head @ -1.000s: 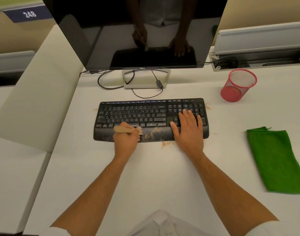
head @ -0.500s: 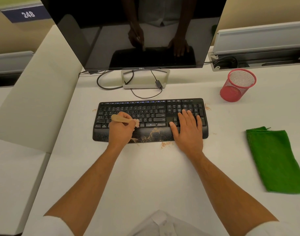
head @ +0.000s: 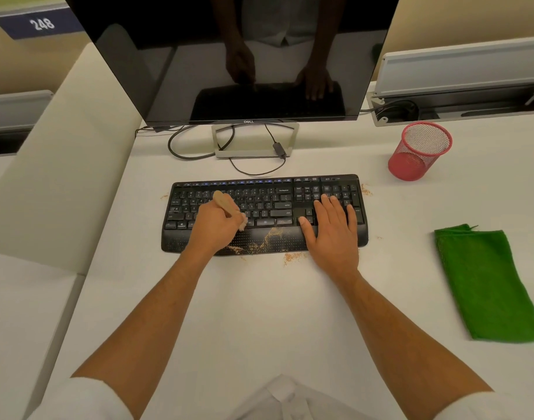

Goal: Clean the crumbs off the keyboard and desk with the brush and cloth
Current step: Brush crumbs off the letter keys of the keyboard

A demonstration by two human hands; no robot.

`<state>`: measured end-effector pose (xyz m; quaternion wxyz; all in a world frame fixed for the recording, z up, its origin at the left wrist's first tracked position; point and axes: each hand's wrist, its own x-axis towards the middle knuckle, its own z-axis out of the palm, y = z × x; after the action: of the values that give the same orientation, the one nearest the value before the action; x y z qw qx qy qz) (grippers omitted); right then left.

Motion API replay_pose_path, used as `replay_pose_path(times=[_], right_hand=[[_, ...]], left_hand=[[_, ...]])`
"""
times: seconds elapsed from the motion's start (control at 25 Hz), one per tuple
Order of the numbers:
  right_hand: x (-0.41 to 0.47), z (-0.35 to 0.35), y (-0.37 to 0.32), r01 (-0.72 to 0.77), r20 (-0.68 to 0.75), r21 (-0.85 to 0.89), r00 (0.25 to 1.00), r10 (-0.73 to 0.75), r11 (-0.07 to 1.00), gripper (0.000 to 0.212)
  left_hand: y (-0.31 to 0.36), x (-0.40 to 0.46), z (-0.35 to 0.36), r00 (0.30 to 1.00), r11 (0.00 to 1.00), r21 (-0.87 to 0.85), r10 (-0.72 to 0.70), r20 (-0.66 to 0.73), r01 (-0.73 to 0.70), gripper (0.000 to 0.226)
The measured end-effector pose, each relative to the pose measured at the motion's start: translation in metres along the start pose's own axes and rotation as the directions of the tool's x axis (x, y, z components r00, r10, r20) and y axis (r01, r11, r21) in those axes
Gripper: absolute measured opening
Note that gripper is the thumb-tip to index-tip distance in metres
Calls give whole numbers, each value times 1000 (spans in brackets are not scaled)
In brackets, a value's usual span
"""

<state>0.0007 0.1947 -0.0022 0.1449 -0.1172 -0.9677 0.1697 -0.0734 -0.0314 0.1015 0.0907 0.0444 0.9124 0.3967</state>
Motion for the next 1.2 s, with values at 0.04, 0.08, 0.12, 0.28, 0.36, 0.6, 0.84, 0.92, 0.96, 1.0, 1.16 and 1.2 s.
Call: replay_pose_path(times=[0.04,0.08,0.12,0.28,0.36,0.6,0.84,0.92,0.96,1.0,1.16,1.2], right_hand=[[0,0,0,-1,1,-2,1000,1,1000,60],[0,0,0,-2,-1,-2,1000,2,1000,60],[0,0,0,-2,-1,-1,1000,2,1000,60],[0,-1,0,-4,2,2,1000,4,1000,60],[0,-1,0,-4,5,1,1000,4,1000,60],[0,-2,0,-8,10,9,1000,8,1000,60],[0,-1,0,-8,3,1,1000,8,1000,60],[1,-1,0,-7,11,3,1000,7,1000,59],[0,-1,-1,-8,15,2,1000,8,1000,59],[0,-2,-1,-10,16,0,1000,10,1000,59],[1,-1,-1,-11,16,9,1000,11,1000,59],[0,-1,0,-11,14,8,1000,11,1000,60]], left_hand=[[1,-3,3,1000,1000,-15,17,-21,-17,19],[2,-7,7,999,1000,-5,29,-44,-29,20],[2,-9,10,998,1000,11,27,-54,-26,20],[2,-4,9,986,989,68,-135,95,128,29],[5,-1,4,983,987,54,-155,103,150,28],[14,-9,14,990,994,-61,79,-115,-86,32],[13,1,17,975,987,124,-121,187,99,31],[16,4,12,983,991,104,-98,157,82,27],[17,3,12,995,997,70,-40,95,33,25],[18,2,14,999,999,39,13,37,-14,24],[13,-5,27,999,998,28,53,-5,-53,23],[13,-4,28,998,997,66,42,35,-44,24]])
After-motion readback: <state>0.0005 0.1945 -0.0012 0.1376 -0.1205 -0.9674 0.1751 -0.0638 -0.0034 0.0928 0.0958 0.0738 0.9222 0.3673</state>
